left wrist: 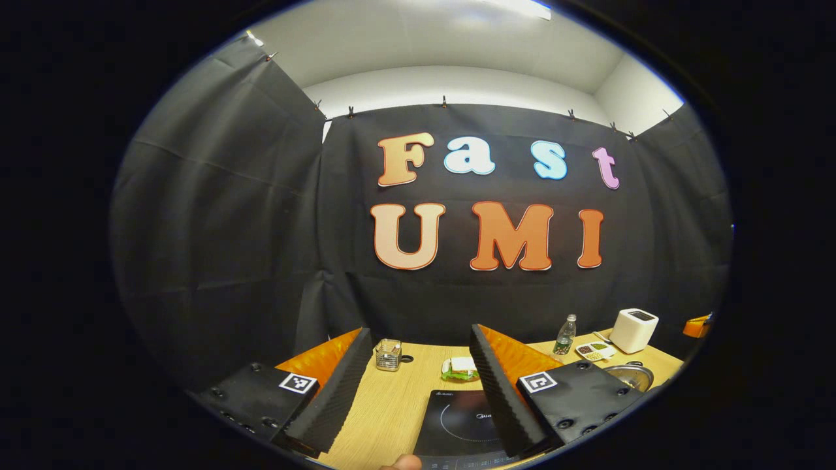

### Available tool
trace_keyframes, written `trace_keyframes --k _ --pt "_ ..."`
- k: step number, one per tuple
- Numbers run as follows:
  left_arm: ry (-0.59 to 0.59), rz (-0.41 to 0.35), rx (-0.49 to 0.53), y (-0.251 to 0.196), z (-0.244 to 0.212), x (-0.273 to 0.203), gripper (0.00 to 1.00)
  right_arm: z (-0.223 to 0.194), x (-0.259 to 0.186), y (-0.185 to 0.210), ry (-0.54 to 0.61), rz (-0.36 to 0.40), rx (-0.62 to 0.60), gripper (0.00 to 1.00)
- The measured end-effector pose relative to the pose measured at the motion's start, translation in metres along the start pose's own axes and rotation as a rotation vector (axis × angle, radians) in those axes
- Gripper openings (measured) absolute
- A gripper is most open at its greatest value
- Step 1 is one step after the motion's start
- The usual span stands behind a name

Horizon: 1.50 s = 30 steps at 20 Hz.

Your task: First push the handle of the pot to place it horizontally, then grasp the pot with both hands and set it on the induction cooktop.

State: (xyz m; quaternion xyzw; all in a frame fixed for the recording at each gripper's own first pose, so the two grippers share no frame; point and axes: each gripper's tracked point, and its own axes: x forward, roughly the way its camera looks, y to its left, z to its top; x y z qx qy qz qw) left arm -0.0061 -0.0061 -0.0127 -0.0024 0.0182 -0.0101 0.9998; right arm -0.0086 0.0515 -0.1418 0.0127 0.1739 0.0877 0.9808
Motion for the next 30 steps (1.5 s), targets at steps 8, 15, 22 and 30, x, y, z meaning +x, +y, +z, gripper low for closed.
trace_keyframes --k 8,15,22,30 --pt "0.032 0.000 0.005 -0.002 -0.011 0.004 0.97 -0.057 0.008 0.021 0.125 0.051 -0.014 0.00" --pt "0.054 -0.002 0.012 -0.005 -0.020 0.007 0.97 -0.104 0.013 0.044 0.239 0.119 -0.018 0.00" --pt "0.069 0.000 0.018 -0.007 -0.026 0.009 0.97 -0.147 0.007 0.064 0.339 0.175 -0.041 0.00" --pt "0.095 -0.008 0.022 -0.011 -0.037 0.011 0.98 -0.184 -0.005 0.093 0.431 0.248 -0.076 0.00"
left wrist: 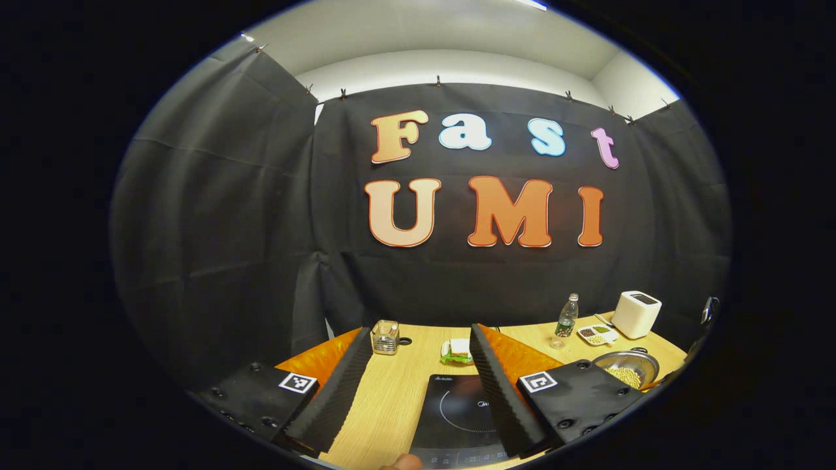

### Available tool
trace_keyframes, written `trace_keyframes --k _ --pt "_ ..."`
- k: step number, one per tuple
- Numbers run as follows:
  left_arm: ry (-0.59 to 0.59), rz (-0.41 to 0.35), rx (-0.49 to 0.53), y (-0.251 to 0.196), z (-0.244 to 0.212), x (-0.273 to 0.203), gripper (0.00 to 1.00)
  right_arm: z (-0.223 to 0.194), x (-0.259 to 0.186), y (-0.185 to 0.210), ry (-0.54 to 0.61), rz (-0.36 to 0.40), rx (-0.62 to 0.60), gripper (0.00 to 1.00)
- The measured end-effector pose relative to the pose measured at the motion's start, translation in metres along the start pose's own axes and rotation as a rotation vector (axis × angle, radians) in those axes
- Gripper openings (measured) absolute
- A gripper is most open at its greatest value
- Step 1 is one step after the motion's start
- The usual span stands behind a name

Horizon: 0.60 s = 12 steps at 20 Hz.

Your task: First push the handle of the pot to place it horizontally, then grasp the pot with both hands and set it on the induction cooktop.

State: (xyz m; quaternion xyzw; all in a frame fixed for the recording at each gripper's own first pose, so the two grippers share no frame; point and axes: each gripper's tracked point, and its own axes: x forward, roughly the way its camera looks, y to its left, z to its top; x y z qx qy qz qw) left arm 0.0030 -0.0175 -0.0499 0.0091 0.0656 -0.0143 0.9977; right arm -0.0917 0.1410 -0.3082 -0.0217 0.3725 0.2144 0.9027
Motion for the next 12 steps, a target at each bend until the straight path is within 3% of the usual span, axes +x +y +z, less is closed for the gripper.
trace_keyframes --k 12 --pt "0.011 0.018 0.019 0.005 -0.009 0.001 0.98 -0.031 0.018 0.030 0.094 0.055 -0.048 0.00"
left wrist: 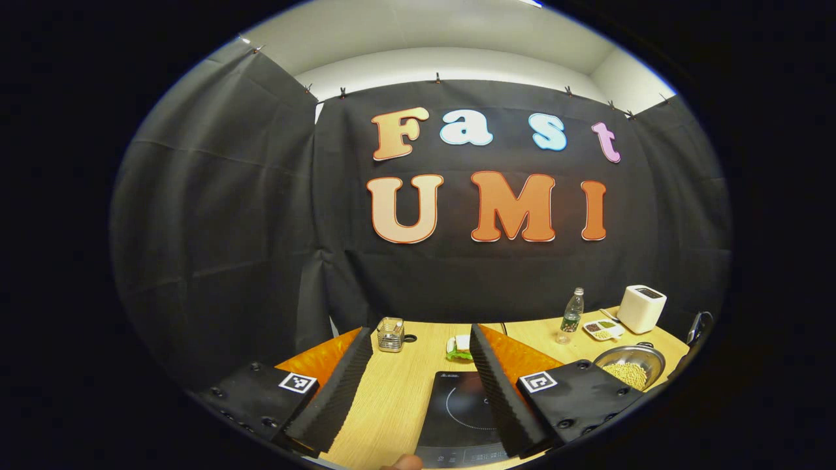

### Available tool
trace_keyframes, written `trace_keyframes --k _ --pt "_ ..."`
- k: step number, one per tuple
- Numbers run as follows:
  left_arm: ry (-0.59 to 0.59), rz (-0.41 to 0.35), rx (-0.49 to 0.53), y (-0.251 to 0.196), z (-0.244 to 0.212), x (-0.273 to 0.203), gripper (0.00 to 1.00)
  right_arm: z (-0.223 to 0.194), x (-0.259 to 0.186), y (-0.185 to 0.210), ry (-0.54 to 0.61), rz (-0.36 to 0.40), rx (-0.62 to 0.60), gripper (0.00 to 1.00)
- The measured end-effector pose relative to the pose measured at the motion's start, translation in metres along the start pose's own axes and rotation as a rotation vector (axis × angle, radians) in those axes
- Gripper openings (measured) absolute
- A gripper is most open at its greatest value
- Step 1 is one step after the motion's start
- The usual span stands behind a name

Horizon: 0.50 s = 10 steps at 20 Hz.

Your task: First push the handle of the pot to place it horizontally, then grasp the pot with both hands and set it on the induction cooktop.

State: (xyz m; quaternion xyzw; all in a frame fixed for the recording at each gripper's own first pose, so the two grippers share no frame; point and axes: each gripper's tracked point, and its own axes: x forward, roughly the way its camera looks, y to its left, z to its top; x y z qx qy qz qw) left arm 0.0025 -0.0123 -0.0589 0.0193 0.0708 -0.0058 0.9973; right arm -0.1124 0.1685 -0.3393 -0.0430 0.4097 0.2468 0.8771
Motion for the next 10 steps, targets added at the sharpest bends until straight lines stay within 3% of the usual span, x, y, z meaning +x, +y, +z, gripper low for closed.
trace_keyframes --k 10 --pt "0.002 0.020 -0.009 0.008 -0.001 0.001 0.98 0.010 0.015 0.012 -0.008 0.032 0.005 0.00"
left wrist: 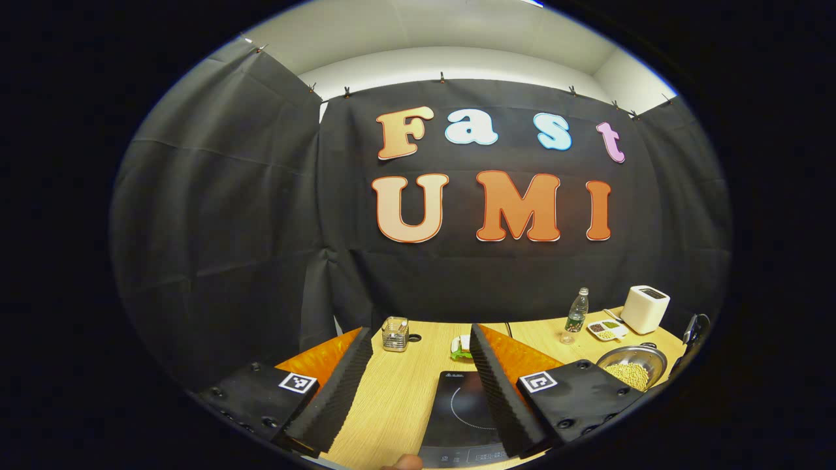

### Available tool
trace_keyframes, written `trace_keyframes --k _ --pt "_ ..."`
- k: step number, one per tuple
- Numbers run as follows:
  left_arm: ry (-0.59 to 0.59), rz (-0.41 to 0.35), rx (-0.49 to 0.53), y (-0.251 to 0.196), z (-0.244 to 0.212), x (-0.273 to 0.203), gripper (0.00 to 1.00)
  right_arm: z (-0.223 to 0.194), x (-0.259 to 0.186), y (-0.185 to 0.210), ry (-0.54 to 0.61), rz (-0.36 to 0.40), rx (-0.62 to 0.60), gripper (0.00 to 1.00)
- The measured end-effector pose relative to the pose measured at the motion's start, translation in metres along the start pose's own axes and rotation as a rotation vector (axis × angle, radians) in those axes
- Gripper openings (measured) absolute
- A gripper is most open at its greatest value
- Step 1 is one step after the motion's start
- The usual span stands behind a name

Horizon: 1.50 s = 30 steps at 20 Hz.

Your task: First push the handle of the pot to place it horizontally, then grasp the pot with both hands and set it on the induction cooktop.

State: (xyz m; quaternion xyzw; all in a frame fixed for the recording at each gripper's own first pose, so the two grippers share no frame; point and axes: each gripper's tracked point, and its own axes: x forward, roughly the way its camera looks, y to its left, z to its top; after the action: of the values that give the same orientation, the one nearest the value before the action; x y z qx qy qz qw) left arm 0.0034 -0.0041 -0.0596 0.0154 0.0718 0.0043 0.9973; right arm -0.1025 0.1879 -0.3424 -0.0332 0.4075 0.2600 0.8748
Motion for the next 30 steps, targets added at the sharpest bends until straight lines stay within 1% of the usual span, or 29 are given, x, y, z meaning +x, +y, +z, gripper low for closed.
trace_keyframes --k 5,21,27,30 --pt "0.007 0.008 0.006 0.005 -0.001 -0.001 0.98 0.000 0.008 0.006 0.010 0.012 0.008 0.00" --pt "0.022 0.032 0.002 0.019 -0.005 0.004 0.97 0.022 0.035 0.014 -0.001 0.054 0.046 0.00" --pt "0.027 0.030 -0.011 0.023 -0.008 0.006 0.98 0.029 0.046 0.017 -0.013 0.043 0.030 0.00" --pt "0.028 0.034 -0.019 0.029 -0.011 0.008 0.97 0.034 0.052 0.018 -0.012 0.050 0.042 0.00"
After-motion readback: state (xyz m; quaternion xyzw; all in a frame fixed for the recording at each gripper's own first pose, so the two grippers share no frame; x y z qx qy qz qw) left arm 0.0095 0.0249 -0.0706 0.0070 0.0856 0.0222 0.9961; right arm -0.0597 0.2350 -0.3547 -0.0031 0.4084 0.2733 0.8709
